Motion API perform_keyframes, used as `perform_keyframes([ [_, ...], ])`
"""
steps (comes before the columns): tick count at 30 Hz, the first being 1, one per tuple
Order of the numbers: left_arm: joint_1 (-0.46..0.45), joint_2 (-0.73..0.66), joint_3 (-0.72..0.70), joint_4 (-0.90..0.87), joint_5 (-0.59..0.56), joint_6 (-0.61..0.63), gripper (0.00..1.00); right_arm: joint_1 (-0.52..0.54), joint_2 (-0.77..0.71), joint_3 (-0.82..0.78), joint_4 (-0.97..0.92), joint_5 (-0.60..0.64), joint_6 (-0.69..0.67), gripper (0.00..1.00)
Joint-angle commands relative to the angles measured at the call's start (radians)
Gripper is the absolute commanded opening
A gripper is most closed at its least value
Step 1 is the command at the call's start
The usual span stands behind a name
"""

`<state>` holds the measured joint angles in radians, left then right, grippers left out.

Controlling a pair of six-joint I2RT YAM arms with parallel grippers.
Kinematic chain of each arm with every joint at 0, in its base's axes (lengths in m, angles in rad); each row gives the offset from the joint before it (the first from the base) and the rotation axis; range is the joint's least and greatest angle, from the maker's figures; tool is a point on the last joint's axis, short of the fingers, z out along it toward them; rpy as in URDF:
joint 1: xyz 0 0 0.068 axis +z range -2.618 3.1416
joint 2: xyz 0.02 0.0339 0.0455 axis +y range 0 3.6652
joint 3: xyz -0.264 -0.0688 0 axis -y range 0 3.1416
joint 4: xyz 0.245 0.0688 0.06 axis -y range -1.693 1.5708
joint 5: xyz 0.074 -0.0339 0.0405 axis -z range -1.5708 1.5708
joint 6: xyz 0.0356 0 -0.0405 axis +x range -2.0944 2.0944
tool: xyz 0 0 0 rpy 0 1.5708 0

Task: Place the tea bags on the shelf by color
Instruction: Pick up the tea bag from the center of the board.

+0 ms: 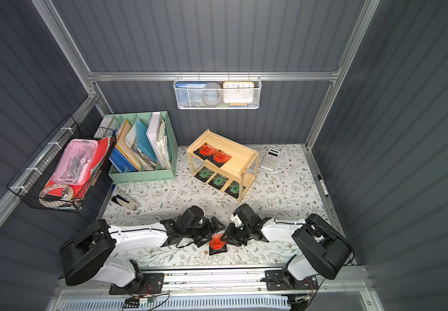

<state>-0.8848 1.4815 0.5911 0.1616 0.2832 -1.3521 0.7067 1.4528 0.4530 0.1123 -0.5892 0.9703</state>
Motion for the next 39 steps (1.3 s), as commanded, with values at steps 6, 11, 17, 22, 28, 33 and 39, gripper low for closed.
perform_keyframes([
  [6,-0.003,0.02,-0.011,-0.067,-0.004,-0.01,0.98,0.0,-0.062,-0.048,-0.007,0.028,0.026,0.29],
  [11,-0.003,0.025,-0.007,-0.065,-0.002,-0.009,0.98,-0.001,-0.051,-0.048,0.011,0.014,0.027,0.28],
  [17,-0.003,0.026,-0.007,-0.066,0.0,-0.01,0.98,0.002,-0.016,-0.046,0.045,0.001,0.039,0.28],
  [22,-0.002,0.022,-0.007,-0.07,-0.001,-0.009,0.98,0.0,0.002,-0.043,0.072,-0.01,0.045,0.27],
  [28,-0.003,0.025,-0.005,-0.069,-0.002,-0.009,0.98,0.002,0.005,-0.042,0.085,-0.019,0.048,0.24],
  [33,-0.002,0.03,-0.003,-0.068,-0.002,-0.011,0.98,0.001,0.004,-0.043,0.084,-0.02,0.048,0.17],
  [39,-0.002,0.03,-0.002,-0.068,-0.001,-0.012,0.98,0.001,0.001,-0.043,0.09,-0.02,0.053,0.09],
])
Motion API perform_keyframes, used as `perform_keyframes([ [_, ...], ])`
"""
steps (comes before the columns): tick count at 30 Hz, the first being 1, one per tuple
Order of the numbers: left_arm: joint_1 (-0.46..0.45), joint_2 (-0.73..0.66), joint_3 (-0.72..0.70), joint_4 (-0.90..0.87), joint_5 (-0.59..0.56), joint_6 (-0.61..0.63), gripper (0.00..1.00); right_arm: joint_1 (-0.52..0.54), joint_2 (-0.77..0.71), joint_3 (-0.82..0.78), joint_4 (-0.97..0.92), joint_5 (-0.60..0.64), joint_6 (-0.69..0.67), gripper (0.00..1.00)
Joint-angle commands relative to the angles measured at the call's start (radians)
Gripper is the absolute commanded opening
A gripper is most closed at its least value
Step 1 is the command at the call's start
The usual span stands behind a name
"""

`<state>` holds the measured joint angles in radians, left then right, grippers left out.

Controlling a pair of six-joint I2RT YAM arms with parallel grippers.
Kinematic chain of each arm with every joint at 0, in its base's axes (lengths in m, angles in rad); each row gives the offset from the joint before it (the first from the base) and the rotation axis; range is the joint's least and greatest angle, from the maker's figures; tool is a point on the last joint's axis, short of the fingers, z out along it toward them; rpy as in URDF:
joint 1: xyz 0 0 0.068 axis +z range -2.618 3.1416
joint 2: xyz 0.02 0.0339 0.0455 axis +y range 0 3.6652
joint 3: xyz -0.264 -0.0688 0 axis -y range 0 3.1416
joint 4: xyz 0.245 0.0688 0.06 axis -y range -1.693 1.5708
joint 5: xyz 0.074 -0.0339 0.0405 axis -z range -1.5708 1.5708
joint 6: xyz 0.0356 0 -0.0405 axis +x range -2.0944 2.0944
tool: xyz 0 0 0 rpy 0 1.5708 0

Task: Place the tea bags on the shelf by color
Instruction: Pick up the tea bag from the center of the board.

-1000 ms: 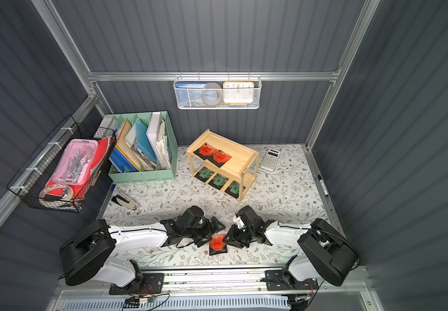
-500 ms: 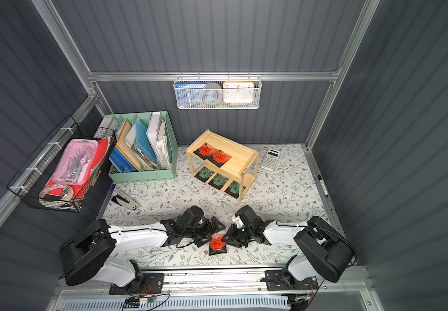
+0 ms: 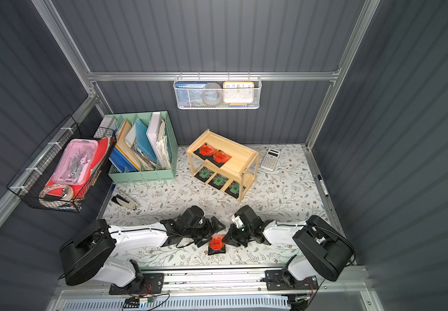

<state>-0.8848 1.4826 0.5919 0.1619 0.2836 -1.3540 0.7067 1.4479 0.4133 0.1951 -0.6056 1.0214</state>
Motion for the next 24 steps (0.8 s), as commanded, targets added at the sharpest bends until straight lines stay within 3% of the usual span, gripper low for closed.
perform_keyframes([
  [1,-0.003,0.027,-0.003,-0.068,-0.003,-0.009,0.98,0.001,0.005,-0.004,0.007,-0.003,0.003,0.07],
  [5,-0.002,0.02,-0.004,-0.075,-0.007,-0.013,0.98,0.0,-0.012,-0.005,0.005,0.006,0.003,0.01],
  [12,0.012,-0.07,-0.001,-0.136,-0.075,-0.019,0.99,0.001,-0.114,0.0,-0.07,0.03,-0.004,0.0],
  [24,0.027,-0.471,-0.061,-0.418,-0.359,-0.085,1.0,0.001,-0.503,0.097,-0.426,0.177,-0.034,0.0],
])
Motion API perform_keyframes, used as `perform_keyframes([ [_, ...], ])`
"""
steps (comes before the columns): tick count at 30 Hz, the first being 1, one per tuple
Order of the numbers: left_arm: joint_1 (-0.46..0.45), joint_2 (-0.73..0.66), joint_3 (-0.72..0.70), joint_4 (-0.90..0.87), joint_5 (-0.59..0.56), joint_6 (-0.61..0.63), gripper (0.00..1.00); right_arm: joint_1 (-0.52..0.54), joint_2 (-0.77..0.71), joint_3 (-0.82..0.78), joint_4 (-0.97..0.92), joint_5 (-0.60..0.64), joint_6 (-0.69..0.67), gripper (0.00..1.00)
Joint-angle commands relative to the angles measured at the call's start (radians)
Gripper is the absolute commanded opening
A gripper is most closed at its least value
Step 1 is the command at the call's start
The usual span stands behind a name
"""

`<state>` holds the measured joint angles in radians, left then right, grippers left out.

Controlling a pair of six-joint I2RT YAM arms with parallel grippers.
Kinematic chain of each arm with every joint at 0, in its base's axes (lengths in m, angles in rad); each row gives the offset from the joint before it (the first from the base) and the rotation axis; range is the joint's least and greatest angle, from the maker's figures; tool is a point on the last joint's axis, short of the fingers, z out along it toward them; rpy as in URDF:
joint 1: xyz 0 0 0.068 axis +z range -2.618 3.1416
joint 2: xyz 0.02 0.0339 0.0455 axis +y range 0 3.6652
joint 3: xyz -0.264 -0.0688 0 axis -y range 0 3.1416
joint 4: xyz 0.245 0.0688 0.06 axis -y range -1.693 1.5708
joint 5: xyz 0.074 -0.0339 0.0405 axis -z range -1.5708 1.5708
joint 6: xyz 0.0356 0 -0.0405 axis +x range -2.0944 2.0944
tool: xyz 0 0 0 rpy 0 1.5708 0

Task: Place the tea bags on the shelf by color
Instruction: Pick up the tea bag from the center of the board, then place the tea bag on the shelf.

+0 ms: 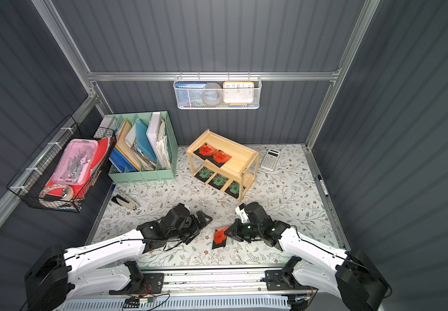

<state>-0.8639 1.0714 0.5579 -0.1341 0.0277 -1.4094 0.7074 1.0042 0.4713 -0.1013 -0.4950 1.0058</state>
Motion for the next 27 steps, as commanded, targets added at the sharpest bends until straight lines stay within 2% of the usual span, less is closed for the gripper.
perform_keyframes([
  [1,0.006,-0.09,-0.027,-0.145,-0.119,-0.031,1.0,-0.002,-0.09,0.049,-0.154,0.083,-0.011,0.0],
  [6,0.008,-0.191,-0.011,-0.252,-0.169,-0.025,1.0,-0.001,-0.199,0.131,-0.258,0.164,0.001,0.0],
  [10,0.008,-0.245,-0.003,-0.307,-0.196,-0.01,1.0,-0.004,-0.226,0.221,-0.309,0.211,0.005,0.0],
  [17,0.007,-0.289,-0.003,-0.322,-0.206,0.013,1.0,-0.029,-0.158,0.396,-0.336,0.214,-0.011,0.0],
  [27,0.008,-0.276,0.03,-0.342,-0.209,0.055,1.0,-0.162,-0.036,0.628,-0.404,0.131,-0.073,0.0],
])
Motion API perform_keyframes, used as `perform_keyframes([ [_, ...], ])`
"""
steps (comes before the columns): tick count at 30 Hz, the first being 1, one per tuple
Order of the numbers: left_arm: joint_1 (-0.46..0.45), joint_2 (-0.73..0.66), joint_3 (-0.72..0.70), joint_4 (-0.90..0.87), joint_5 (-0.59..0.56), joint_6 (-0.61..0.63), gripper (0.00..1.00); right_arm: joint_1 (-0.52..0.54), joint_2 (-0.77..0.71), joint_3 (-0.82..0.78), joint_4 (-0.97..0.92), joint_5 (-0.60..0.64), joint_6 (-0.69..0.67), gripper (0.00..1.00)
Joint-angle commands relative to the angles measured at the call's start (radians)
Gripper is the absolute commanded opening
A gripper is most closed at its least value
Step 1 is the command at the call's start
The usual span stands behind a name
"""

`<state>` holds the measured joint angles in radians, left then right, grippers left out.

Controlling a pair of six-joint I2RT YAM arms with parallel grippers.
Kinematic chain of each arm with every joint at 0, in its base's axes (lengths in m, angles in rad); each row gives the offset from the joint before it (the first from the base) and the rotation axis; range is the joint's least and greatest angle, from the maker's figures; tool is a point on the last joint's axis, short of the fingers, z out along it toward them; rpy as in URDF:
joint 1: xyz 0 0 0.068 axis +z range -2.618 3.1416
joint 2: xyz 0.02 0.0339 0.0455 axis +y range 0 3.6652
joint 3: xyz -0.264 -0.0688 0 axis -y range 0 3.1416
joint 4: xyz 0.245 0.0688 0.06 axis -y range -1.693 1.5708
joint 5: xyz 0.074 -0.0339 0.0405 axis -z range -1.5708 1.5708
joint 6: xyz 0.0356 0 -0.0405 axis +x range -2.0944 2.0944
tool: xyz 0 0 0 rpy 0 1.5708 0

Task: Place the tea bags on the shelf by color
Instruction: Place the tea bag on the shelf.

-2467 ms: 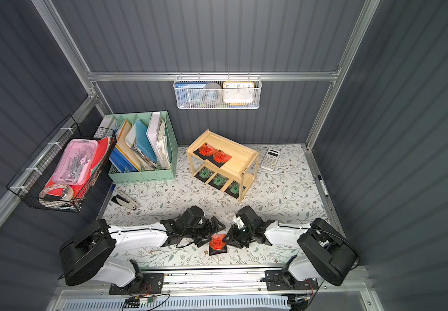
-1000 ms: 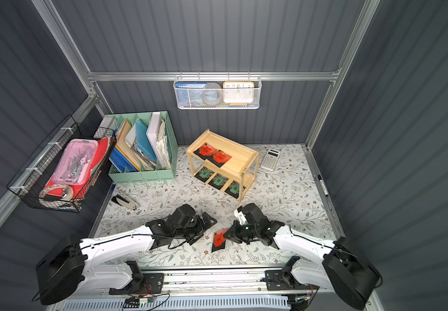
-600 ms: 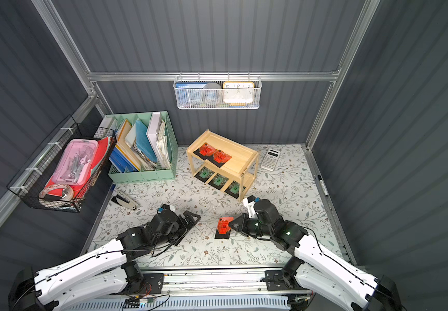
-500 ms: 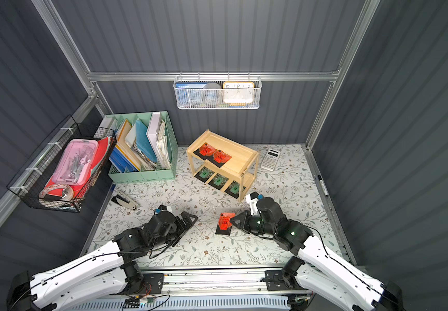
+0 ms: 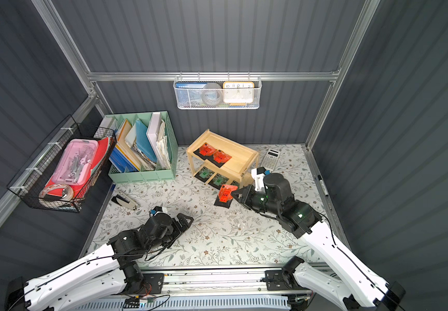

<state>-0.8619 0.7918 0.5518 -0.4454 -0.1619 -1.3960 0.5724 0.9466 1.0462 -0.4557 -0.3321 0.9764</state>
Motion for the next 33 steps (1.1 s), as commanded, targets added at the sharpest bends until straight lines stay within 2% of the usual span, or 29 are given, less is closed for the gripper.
perform_keyframes([
  [1,0.006,0.007,0.044,-0.029,-0.018,0.054,1.0,-0.039,0.033,0.074,-0.062,-0.036,-0.054,0.0],
  [9,0.006,0.058,0.102,-0.038,-0.019,0.128,1.0,-0.145,0.113,0.189,-0.089,-0.059,-0.079,0.0],
  [19,0.006,0.086,0.166,-0.047,-0.064,0.198,1.0,-0.266,0.201,0.237,-0.041,-0.108,-0.052,0.0],
  [33,0.006,0.085,0.186,-0.047,-0.126,0.219,1.0,-0.302,0.348,0.315,-0.012,-0.068,-0.025,0.0],
])
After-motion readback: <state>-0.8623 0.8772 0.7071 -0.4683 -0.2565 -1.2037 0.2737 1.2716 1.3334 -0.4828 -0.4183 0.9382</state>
